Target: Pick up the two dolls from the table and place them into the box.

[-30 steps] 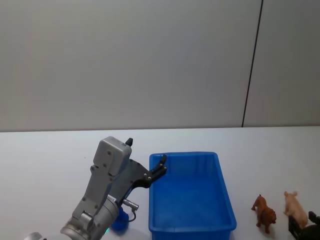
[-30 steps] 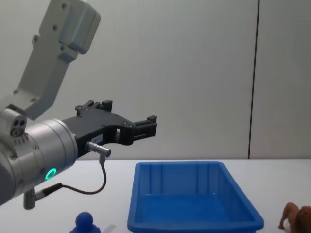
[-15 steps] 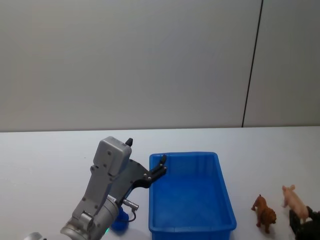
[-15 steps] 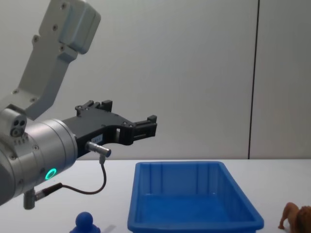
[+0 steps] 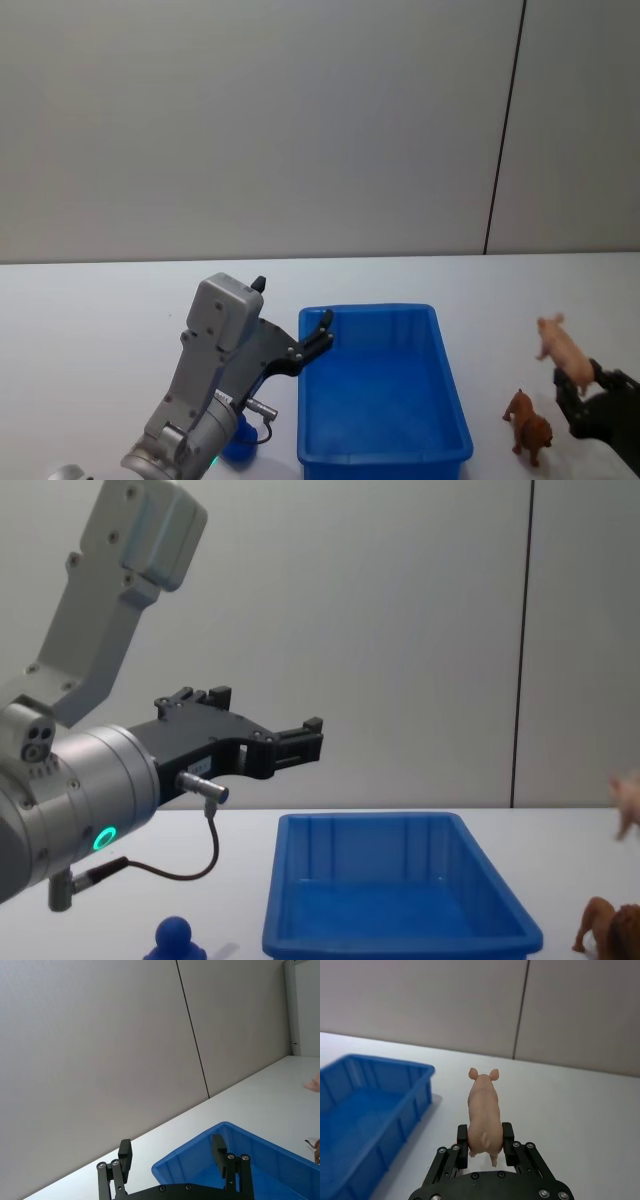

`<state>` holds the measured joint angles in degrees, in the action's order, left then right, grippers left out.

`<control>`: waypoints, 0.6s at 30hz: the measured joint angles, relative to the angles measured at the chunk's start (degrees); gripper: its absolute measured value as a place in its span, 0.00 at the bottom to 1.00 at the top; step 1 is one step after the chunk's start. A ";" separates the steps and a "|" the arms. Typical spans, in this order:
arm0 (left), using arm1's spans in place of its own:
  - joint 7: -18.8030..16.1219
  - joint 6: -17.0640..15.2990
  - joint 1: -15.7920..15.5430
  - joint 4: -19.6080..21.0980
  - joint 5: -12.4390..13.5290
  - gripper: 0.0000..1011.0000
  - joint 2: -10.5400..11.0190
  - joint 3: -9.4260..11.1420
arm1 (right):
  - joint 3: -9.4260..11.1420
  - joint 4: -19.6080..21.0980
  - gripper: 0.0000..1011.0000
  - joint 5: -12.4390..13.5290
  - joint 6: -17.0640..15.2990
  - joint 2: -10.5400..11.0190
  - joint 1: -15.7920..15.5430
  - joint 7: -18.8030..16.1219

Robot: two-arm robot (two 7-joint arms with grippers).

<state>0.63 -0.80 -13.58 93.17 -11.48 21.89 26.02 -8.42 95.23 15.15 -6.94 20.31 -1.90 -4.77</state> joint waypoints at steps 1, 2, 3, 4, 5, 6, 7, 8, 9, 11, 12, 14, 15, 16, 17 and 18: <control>0.00 0.00 0.00 0.00 0.00 0.99 0.00 0.00 | -0.07 0.38 0.38 0.08 0.24 -0.10 0.27 -0.73; 0.00 0.00 0.00 0.00 0.00 0.99 0.00 0.00 | -0.11 0.55 0.38 0.14 0.40 -0.16 0.41 -1.25; 0.00 0.00 0.00 0.00 0.00 0.99 0.00 0.00 | -0.23 0.87 0.38 0.27 0.58 -0.31 0.76 -2.08; 0.00 0.00 0.00 0.00 0.00 0.99 0.00 0.00 | -0.31 0.99 0.38 0.33 0.66 -0.39 0.93 -2.50; 0.00 0.00 0.00 0.00 0.00 0.99 0.00 0.00 | -0.35 1.06 0.38 0.39 0.73 -0.48 1.09 -2.93; 0.00 0.00 0.00 0.00 0.00 0.99 0.00 0.00 | -0.45 1.21 0.38 0.49 0.83 -0.56 1.27 -3.50; 0.00 0.00 0.00 0.00 0.00 0.99 0.00 0.00 | -0.61 1.37 0.38 0.63 0.92 -0.76 1.63 -4.42; 0.00 0.00 0.00 0.00 0.00 0.99 0.00 0.00 | -0.72 1.44 0.38 0.72 0.95 -0.91 1.88 -4.89; 0.00 0.00 0.00 0.00 0.00 0.99 0.00 0.00 | -0.82 1.49 0.38 0.78 0.98 -1.03 2.07 -5.34; 0.00 0.00 0.00 0.00 0.00 0.99 0.00 0.00 | -1.14 1.57 0.38 1.00 1.05 -1.44 2.67 -6.88; 0.00 0.00 0.00 0.00 0.00 0.99 0.00 0.00 | -1.25 1.57 0.38 1.05 1.05 -1.59 2.85 -7.37; 0.00 0.00 0.00 0.00 0.00 0.99 0.00 0.00 | -1.73 1.57 0.38 1.25 1.05 -2.20 3.62 -8.99; 0.00 0.00 0.00 0.00 0.00 0.99 0.00 0.00 | -1.73 1.57 0.38 1.25 1.05 -2.20 3.62 -8.99; 0.00 0.00 0.00 0.00 0.00 0.99 0.00 0.00 | -2.03 1.48 0.38 1.33 1.03 -2.55 4.07 -9.94; 0.00 0.00 0.00 0.00 0.00 0.99 0.00 0.00 | -2.18 1.38 0.38 1.40 0.99 -2.73 4.29 -10.57; 0.00 0.00 0.00 0.00 0.00 0.99 0.00 0.00 | -2.50 1.16 0.38 1.49 0.86 -3.12 4.73 -11.58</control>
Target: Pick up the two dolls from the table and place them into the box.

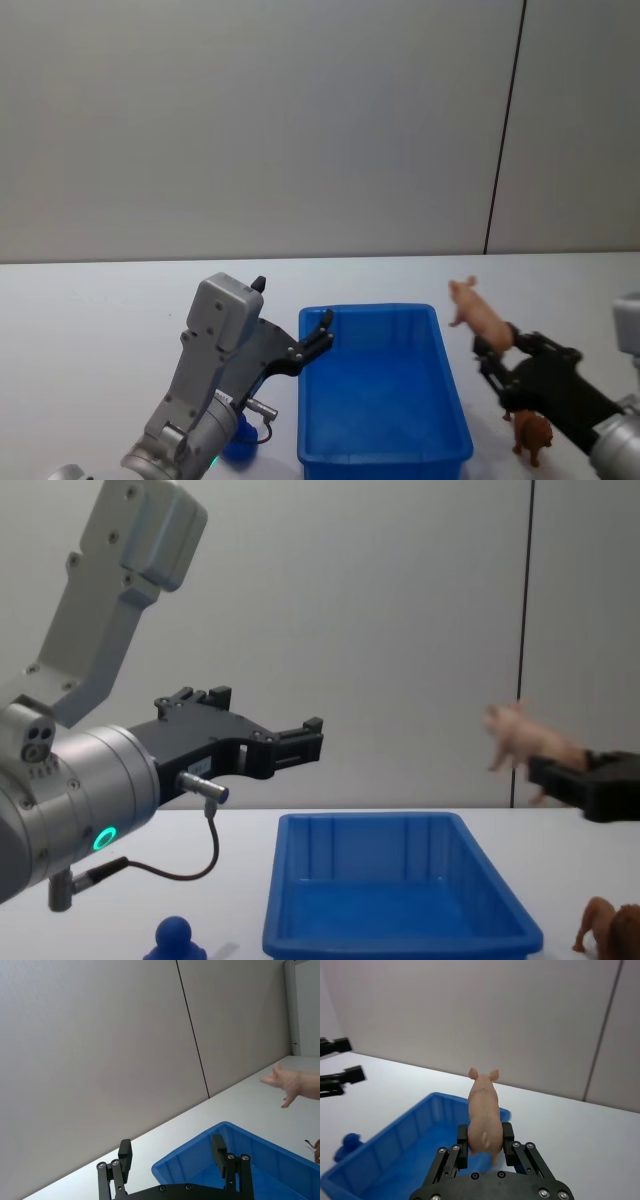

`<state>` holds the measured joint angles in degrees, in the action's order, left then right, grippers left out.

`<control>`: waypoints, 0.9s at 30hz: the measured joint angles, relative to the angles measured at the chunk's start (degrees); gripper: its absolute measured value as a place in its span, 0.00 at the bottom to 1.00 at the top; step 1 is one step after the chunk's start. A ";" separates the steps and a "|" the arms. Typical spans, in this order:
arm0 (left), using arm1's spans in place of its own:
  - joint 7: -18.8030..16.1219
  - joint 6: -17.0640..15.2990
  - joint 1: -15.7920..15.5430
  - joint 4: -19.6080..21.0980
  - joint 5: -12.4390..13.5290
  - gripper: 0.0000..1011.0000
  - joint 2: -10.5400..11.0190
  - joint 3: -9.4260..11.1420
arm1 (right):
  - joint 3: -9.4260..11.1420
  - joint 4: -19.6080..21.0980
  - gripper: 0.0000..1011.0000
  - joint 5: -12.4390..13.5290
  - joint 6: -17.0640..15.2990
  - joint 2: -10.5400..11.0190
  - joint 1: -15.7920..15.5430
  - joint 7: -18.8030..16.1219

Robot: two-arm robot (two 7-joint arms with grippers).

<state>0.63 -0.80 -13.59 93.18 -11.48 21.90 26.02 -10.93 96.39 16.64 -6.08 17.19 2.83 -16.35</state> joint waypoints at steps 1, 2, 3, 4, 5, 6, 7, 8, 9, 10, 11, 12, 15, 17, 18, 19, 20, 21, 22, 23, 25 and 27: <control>0.00 0.00 0.00 0.00 0.00 0.99 0.00 0.00 | -0.18 -0.13 0.38 0.03 -0.06 -0.22 0.24 -0.46; 0.00 0.00 0.00 0.00 0.00 0.99 0.00 0.00 | -0.52 -0.43 0.38 0.12 -0.23 -0.65 0.70 -1.42; 0.00 0.00 0.00 0.00 0.00 0.99 0.00 0.00 | -0.77 -0.68 0.38 0.17 -0.38 -0.95 1.03 -1.93; 0.00 0.00 0.00 0.00 0.00 0.99 0.00 0.00 | -0.95 -0.87 0.38 0.20 -0.46 -1.19 1.28 -2.40; 0.00 0.00 0.00 0.00 0.00 0.99 0.00 0.00 | -1.31 -1.33 0.38 0.28 -0.75 -1.64 1.79 -3.46; 0.00 0.00 0.00 0.00 0.00 0.99 0.00 0.00 | -1.51 -1.58 0.38 0.32 -0.90 -1.90 2.05 -3.87; 0.00 0.00 0.00 0.00 0.00 0.99 0.00 0.00 | -1.75 -1.91 0.38 0.38 -1.04 -2.22 2.37 -4.28; 0.00 0.00 0.00 0.00 0.00 0.99 0.00 0.00 | -1.92 -2.15 0.38 0.44 -1.25 -2.44 2.60 -4.78; 0.00 0.00 0.00 0.00 0.00 0.99 0.00 0.00 | -2.30 -2.73 0.39 0.53 -1.56 -2.94 3.13 -5.37; 0.00 0.00 0.00 0.00 0.00 0.99 0.00 0.00 | -2.45 -3.00 0.40 0.58 -1.70 -3.15 3.35 -5.65; 0.00 0.00 0.00 0.00 0.00 0.99 0.00 0.00 | -2.59 -3.24 0.42 0.63 -1.88 -3.35 3.55 -5.97; 0.00 0.00 0.00 0.00 0.00 0.99 0.00 0.00 | -2.83 -3.72 0.47 0.69 -2.08 -3.70 3.90 -6.28; 0.00 0.00 0.00 0.00 0.00 0.99 0.00 0.00 | -3.25 -4.60 0.55 0.84 -2.55 -4.37 4.59 -6.74; 0.00 0.00 0.00 0.00 0.00 0.99 0.00 0.00 | -3.40 -4.93 0.62 0.87 -2.69 -4.55 4.77 -6.76; 0.00 0.00 0.00 0.00 0.00 0.99 0.00 0.00 | -3.51 -5.24 0.65 0.89 -2.86 -4.75 4.95 -6.74; 0.00 0.00 0.00 0.00 0.00 0.99 0.00 0.00 | -3.60 -5.43 0.67 0.90 -2.92 -4.86 5.05 -6.73; 0.00 0.00 0.00 0.00 0.00 0.99 0.00 0.00 | -3.64 -5.55 0.73 0.90 -3.01 -4.93 5.12 -6.62; 0.00 0.00 0.00 0.00 0.00 0.99 0.00 0.00 | -3.67 -5.66 0.75 0.91 -3.05 -4.98 5.17 -6.53; 0.00 0.00 0.00 0.00 0.00 0.99 0.00 0.00 | -3.72 -5.89 0.80 0.91 -3.18 -5.08 5.27 -6.13; 0.00 0.00 0.00 0.00 0.00 0.99 0.00 0.00 | -3.73 -5.96 0.80 0.90 -3.24 -5.10 5.28 -5.85; 0.00 0.00 0.00 0.00 0.00 0.99 0.00 0.00 | -3.75 -6.12 0.86 0.88 -3.36 -5.12 5.29 -5.13; 0.00 0.00 0.00 0.00 0.00 0.99 0.00 0.00 | -3.74 -6.14 0.92 0.80 -3.41 -5.11 5.27 -4.54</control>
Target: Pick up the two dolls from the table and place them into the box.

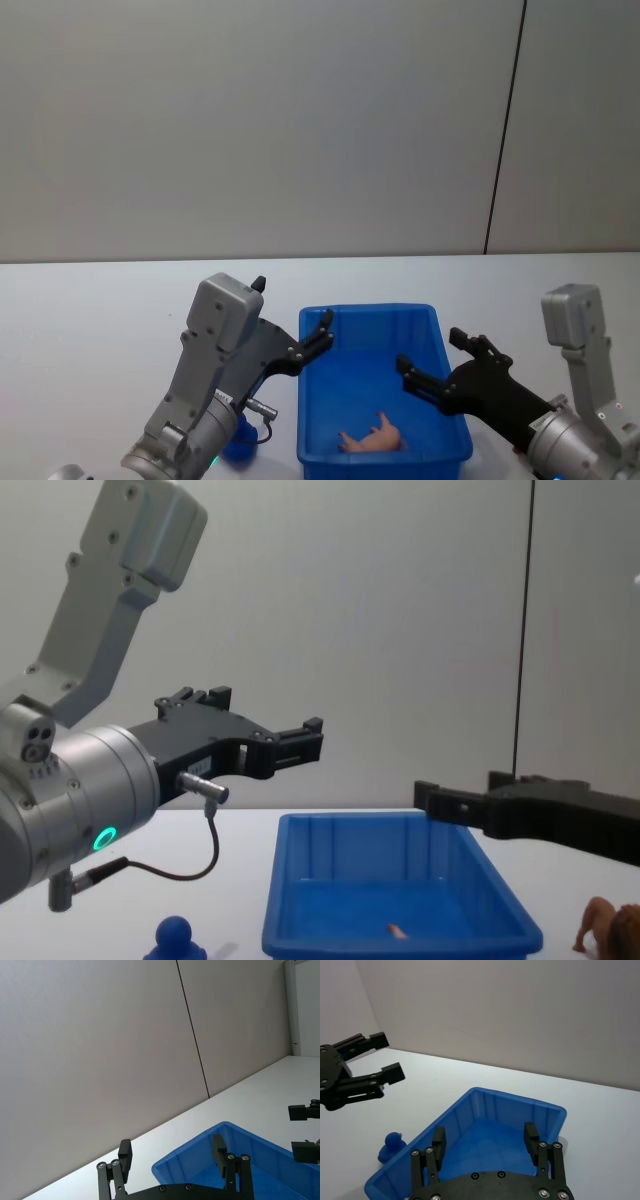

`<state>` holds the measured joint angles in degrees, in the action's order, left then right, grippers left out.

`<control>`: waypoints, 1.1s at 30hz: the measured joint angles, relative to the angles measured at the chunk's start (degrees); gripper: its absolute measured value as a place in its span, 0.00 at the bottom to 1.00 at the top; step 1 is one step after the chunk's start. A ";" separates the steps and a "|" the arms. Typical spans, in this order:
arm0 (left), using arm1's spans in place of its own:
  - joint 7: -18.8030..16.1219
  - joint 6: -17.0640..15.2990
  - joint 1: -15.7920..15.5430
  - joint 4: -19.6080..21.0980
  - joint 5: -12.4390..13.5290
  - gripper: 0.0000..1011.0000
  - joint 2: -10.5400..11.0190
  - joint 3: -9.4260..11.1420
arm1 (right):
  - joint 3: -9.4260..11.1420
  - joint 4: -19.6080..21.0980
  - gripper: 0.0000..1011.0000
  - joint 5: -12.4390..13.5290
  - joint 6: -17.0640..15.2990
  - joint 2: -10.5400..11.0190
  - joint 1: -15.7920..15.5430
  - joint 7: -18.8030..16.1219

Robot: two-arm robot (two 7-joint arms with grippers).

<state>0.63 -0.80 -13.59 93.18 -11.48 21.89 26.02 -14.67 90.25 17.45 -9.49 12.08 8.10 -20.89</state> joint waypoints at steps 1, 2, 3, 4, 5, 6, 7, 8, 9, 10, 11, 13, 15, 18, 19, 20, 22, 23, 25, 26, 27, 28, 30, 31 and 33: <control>0.00 0.00 0.00 0.00 0.00 0.99 0.00 0.00 | 0.02 0.00 0.93 -0.03 0.00 0.02 -0.04 0.18; 0.00 0.00 0.00 0.00 0.00 0.99 0.00 0.00 | 0.05 0.00 0.97 -0.11 0.00 0.06 -0.10 0.57; 0.00 0.00 0.00 0.00 0.00 0.99 0.00 0.00 | 0.12 0.04 0.99 -0.23 -0.01 0.19 -0.28 1.24; 0.00 0.00 0.00 0.00 0.00 0.99 0.00 0.00 | 0.22 0.18 0.99 -0.39 0.02 0.35 -0.49 1.95; 0.00 0.00 0.00 0.00 0.00 0.99 0.00 0.00 | 0.22 0.18 0.99 -0.39 0.02 0.35 -0.49 1.95; 0.00 0.00 0.00 0.00 0.00 0.99 0.00 0.00 | 0.35 0.44 0.99 -0.54 0.11 0.53 -0.72 2.68; 0.00 0.00 0.00 0.00 0.00 0.99 0.00 0.00 | 0.43 0.64 0.99 -0.60 0.16 0.67 -0.91 3.01; 0.00 0.00 0.00 0.00 0.00 0.99 0.00 0.00 | 0.58 1.01 0.99 -0.74 0.28 0.92 -1.24 3.76; 0.00 0.00 0.00 0.00 0.00 0.99 0.00 0.00 | 0.66 1.21 0.99 -0.84 0.35 1.05 -1.41 4.23; 0.00 0.00 0.00 0.00 0.00 0.99 0.00 0.00 | 0.77 1.48 0.99 -0.91 0.41 1.24 -1.64 4.62; 0.00 0.00 0.00 0.00 0.00 0.99 0.00 0.00 | 0.90 1.87 0.99 -1.03 0.50 1.50 -1.98 5.38; 0.00 0.00 0.00 0.00 0.00 0.99 0.00 0.00 | 1.13 2.46 0.99 -1.15 0.58 1.88 -2.48 6.23; 0.00 0.00 0.00 0.00 0.00 0.99 0.00 0.00 | 1.48 3.43 0.99 -1.28 0.62 2.45 -3.28 7.38; 0.00 0.00 0.00 0.00 0.00 0.99 0.00 0.00 | 1.91 4.58 0.99 -1.39 0.60 3.20 -4.27 8.90; 0.00 0.00 0.00 0.00 0.00 0.99 0.00 0.00 | 2.06 4.98 0.99 -1.41 0.56 3.47 -4.60 9.26; 0.00 0.00 0.00 0.00 0.00 0.99 0.00 0.00 | 2.17 5.26 0.99 -1.42 0.50 3.65 -4.83 9.61; 0.00 0.00 0.00 0.00 0.00 0.99 0.00 0.00 | 2.52 6.03 0.99 -1.43 0.21 4.24 -5.62 10.58; 0.00 0.00 0.00 0.00 0.00 0.99 0.00 0.00 | 2.63 6.35 0.99 -1.43 0.12 4.42 -5.85 10.85; 0.00 0.00 0.00 0.00 0.00 0.99 0.00 0.00 | 2.92 6.96 0.99 -1.42 -0.27 4.91 -6.50 11.71; 0.00 0.00 0.00 0.00 0.00 0.99 0.00 0.00 | 3.01 7.15 0.99 -1.40 -0.39 5.08 -6.72 11.93; 0.00 0.00 0.00 0.00 0.00 0.99 0.00 0.00 | 3.19 7.47 0.99 -1.36 -0.65 5.37 -7.11 12.34; 0.00 0.00 0.00 0.00 0.00 0.99 0.00 0.00 | 3.30 7.64 0.99 -1.34 -0.77 5.57 -7.36 12.54; 0.00 0.00 0.00 0.00 0.00 0.99 0.00 0.00 | 3.54 7.94 0.99 -1.23 -1.15 5.96 -7.90 12.99; 0.00 0.00 0.00 0.00 0.00 0.99 0.00 0.00 | 3.61 8.00 0.99 -1.15 -1.33 6.06 -8.06 13.16; 0.00 0.00 0.00 0.00 0.00 0.99 0.00 0.00 | 3.83 8.13 0.99 -1.00 -1.69 6.43 -8.60 13.48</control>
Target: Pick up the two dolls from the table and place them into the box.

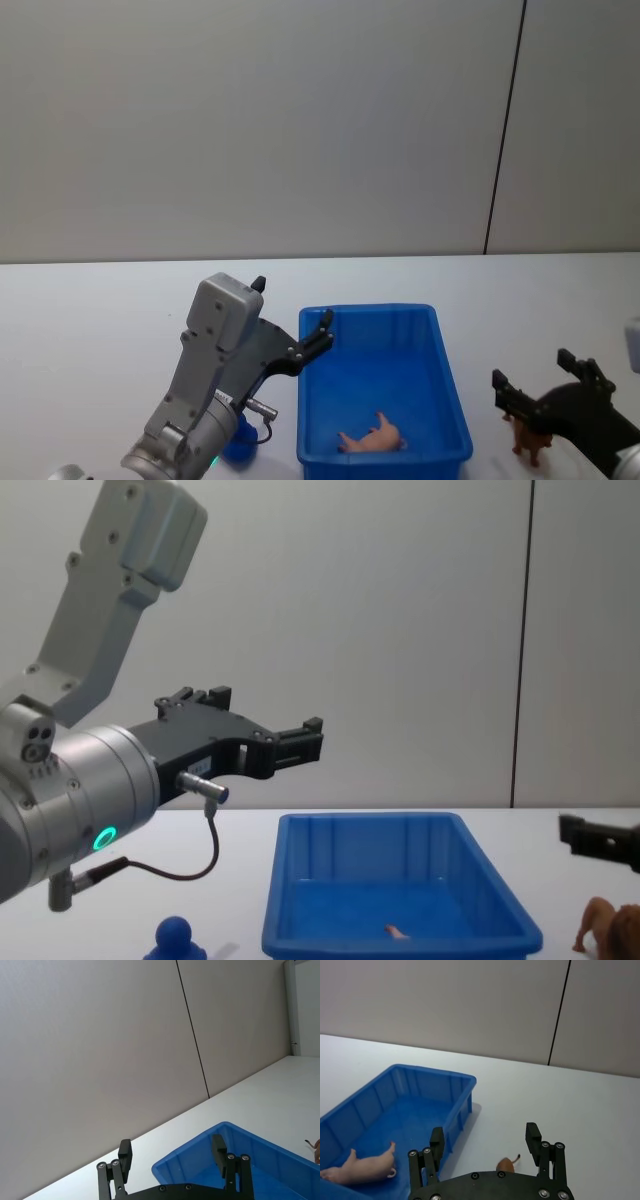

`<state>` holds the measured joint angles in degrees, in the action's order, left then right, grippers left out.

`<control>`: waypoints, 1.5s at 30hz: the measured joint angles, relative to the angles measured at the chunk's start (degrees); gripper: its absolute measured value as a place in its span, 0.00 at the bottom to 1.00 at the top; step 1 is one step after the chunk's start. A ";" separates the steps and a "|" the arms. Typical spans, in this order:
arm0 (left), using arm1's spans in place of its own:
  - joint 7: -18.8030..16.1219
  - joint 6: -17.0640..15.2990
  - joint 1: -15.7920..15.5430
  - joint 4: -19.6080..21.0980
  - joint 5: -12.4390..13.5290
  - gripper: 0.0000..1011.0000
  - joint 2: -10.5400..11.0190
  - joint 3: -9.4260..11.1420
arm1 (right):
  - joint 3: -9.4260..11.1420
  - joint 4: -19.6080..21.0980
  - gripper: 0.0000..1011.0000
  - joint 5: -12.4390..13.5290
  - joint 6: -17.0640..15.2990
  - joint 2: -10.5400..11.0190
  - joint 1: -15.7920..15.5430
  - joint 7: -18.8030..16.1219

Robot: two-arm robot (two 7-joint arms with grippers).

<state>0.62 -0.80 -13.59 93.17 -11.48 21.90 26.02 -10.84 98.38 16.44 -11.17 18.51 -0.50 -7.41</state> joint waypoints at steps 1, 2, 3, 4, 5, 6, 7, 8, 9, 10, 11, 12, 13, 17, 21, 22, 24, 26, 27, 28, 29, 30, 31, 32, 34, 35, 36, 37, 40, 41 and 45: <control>0.00 0.00 0.00 0.00 0.00 0.99 0.00 0.00 | 0.06 0.00 0.99 0.04 -0.12 0.10 -0.13 0.09; 0.00 0.00 0.00 0.00 0.00 0.99 0.00 0.00 | 0.11 0.00 0.99 0.09 -0.22 0.19 -0.27 0.17; 0.00 0.00 0.00 0.00 0.00 0.99 0.00 0.00 | 0.15 0.00 0.99 0.13 -0.32 0.28 -0.40 0.22; 0.00 0.00 0.00 0.00 0.00 0.99 0.00 0.00 | 0.25 -0.02 0.99 0.23 -0.58 0.46 -0.67 0.32; 0.00 0.00 0.00 0.00 0.00 0.99 0.00 0.00 | 0.28 -0.08 0.99 0.25 -0.65 0.54 -0.78 0.35; 0.00 0.00 0.00 0.00 0.00 0.99 0.00 0.00 | 0.31 -0.17 0.99 0.29 -0.78 0.61 -0.88 0.37; 0.00 0.00 0.00 0.00 0.00 0.99 0.00 0.00 | 0.34 -0.27 0.99 0.32 -0.86 0.67 -0.98 0.38; 0.00 0.00 0.00 0.00 0.00 0.99 0.00 0.00 | 0.38 -0.50 0.99 0.36 -1.01 0.78 -1.16 0.38; 0.00 0.00 0.00 0.00 0.00 0.99 0.00 0.00 | 0.42 -0.67 0.99 0.37 -1.07 0.83 -1.27 0.38; 0.00 0.00 0.00 0.00 0.00 0.99 0.00 0.00 | 0.46 -0.97 0.99 0.37 -1.19 0.93 -1.42 0.33; 0.00 0.00 0.00 0.00 0.00 0.99 0.00 0.00 | 0.47 -1.19 0.99 0.37 -1.23 0.97 -1.49 0.29; 0.00 0.00 0.00 0.00 0.00 0.99 0.00 0.00 | 0.47 -1.38 0.99 0.37 -1.26 0.99 -1.54 0.24; 0.00 0.00 0.00 0.00 0.00 0.99 0.00 0.00 | 0.47 -1.54 0.99 0.37 -1.28 1.01 -1.58 0.18; 0.00 0.00 0.00 0.00 0.00 0.99 0.00 0.00 | 0.46 -2.76 0.97 0.18 -1.43 1.08 -1.76 -0.33; 0.00 0.00 0.00 0.00 0.00 0.99 0.00 0.00 | 0.34 -3.90 0.87 -0.14 -1.44 1.06 -1.76 -0.70; 0.00 0.00 0.00 0.00 0.00 0.99 0.00 0.00 | 0.32 -4.20 0.85 -0.22 -1.44 1.03 -1.75 -0.77; 0.00 0.00 0.00 0.00 0.00 0.99 0.00 0.00 | 0.26 -4.85 0.79 -0.47 -1.43 0.97 -1.68 -1.00; 0.00 0.00 0.00 0.00 0.00 0.99 0.00 0.00 | 0.19 -5.51 0.75 -0.70 -1.40 0.91 -1.61 -1.19; 0.00 0.00 0.00 0.00 0.00 0.99 0.00 0.00 | 0.17 -5.70 0.72 -0.80 -1.37 0.89 -1.58 -1.27; 0.00 0.00 0.00 0.00 0.00 0.99 0.00 0.00 | 0.13 -5.92 0.68 -0.89 -1.34 0.86 -1.55 -1.33; 0.00 0.00 0.00 0.00 0.00 0.99 0.00 0.00 | 0.11 -6.06 0.66 -0.96 -1.30 0.84 -1.52 -1.38; 0.00 0.00 0.00 0.00 0.00 0.99 0.00 0.00 | 0.09 -6.19 0.62 -1.04 -1.26 0.82 -1.50 -1.43; 0.00 0.00 0.00 0.00 0.00 0.99 0.00 0.00 | 0.07 -6.32 0.58 -1.16 -1.20 0.80 -1.48 -1.50; 0.00 0.00 0.00 0.00 0.00 0.99 0.00 0.00 | 0.03 -6.56 0.56 -1.34 -1.09 0.77 -1.46 -1.59; 0.00 0.00 0.00 0.00 0.00 0.99 0.00 0.00 | -0.04 -6.77 0.50 -1.66 -0.83 0.74 -1.44 -1.68; 0.00 0.00 0.00 0.00 0.00 0.99 0.00 0.00 | -0.07 -6.81 0.46 -1.77 -0.74 0.73 -1.44 -1.70; 0.00 0.00 0.00 0.00 0.00 0.99 0.00 0.00 | -0.10 -6.85 0.43 -1.92 -0.59 0.71 -1.43 -1.72; 0.00 0.00 0.00 0.00 0.00 0.99 0.00 0.00 | -0.15 -6.86 0.43 -2.13 -0.41 0.70 -1.44 -1.75; 0.00 0.00 0.00 0.00 0.00 0.99 0.00 0.00 | -0.21 -6.74 0.43 -2.73 0.21 0.68 -1.46 -1.76; 0.00 0.00 0.00 0.00 0.00 0.99 0.00 0.00 | -0.23 -6.63 0.43 -2.92 0.46 0.68 -1.48 -1.75; 0.00 0.00 0.00 0.00 0.00 0.99 0.00 0.00 | -0.28 -5.80 0.43 -3.66 1.58 0.69 -1.59 -1.63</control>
<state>0.62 -0.80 -13.59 93.18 -11.48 21.89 26.02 -11.12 92.58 12.78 -9.60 19.20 -2.10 -9.04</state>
